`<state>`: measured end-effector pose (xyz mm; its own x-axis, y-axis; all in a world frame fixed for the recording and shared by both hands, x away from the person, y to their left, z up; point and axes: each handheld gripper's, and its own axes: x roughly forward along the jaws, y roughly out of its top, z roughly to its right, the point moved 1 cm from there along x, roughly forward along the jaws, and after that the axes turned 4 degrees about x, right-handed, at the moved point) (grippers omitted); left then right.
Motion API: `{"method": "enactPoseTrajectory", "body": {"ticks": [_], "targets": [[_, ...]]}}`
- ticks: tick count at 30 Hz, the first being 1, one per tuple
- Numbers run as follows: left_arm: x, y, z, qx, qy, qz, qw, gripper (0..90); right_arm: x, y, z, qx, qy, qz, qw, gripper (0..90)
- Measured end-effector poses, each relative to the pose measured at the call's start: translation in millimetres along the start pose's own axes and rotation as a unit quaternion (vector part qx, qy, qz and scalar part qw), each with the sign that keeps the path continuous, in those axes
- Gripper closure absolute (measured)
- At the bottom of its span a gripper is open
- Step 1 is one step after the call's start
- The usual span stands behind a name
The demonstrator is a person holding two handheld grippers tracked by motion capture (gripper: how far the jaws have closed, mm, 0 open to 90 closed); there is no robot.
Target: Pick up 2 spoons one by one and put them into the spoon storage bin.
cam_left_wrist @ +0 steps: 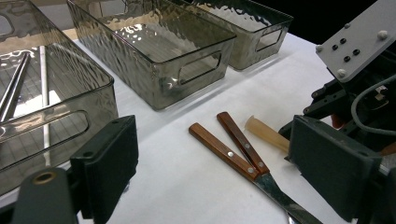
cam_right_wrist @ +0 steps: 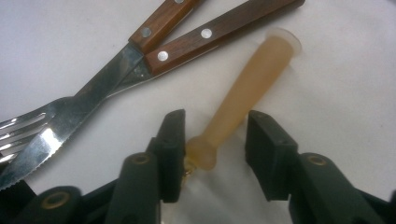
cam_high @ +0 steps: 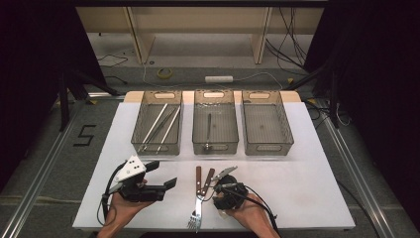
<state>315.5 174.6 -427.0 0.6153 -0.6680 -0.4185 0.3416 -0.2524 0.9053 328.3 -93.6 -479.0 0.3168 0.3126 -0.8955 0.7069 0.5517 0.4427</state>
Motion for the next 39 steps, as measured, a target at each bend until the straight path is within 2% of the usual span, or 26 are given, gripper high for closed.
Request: {"method": "enactPoseTrajectory", "body": {"ticks": [4, 10, 17, 24, 29, 39], "targets": [[-0.3, 0.1, -0.1, 0.000, 0.000, 0.000, 1.0000, 15.3, -0.7, -1.1, 1.0, 0.002, -0.001, 0.001, 1.0000, 69.4], [-0.4, 0.2, 0.0, 0.001, -0.002, 0.000, 1.0000, 15.4, -1.3, -1.7, 5.5, 0.015, 0.000, 0.004, 0.9999, 76.0], [-0.5, 0.4, 0.0, 0.000, -0.002, 0.000, 1.0000, 15.4, -2.5, -1.5, 10.3, 0.030, 0.016, 0.003, 0.9994, 76.7], [-0.7, 0.5, 0.0, 0.001, -0.002, 0.000, 1.0000, 15.4, -6.0, -1.0, 12.0, 0.034, 0.018, 0.005, 0.9992, 76.9], [-0.5, 0.5, 0.0, 0.001, -0.002, 0.000, 1.0000, 15.4, -11.7, 0.1, 17.3, 0.043, 0.013, 0.015, 0.9989, 76.9], [0.1, 0.3, -0.1, 0.000, -0.001, -0.001, 1.0000, 15.4, -25.0, 4.1, 25.5, 0.044, 0.011, 0.044, 0.9980, 77.0]]}}
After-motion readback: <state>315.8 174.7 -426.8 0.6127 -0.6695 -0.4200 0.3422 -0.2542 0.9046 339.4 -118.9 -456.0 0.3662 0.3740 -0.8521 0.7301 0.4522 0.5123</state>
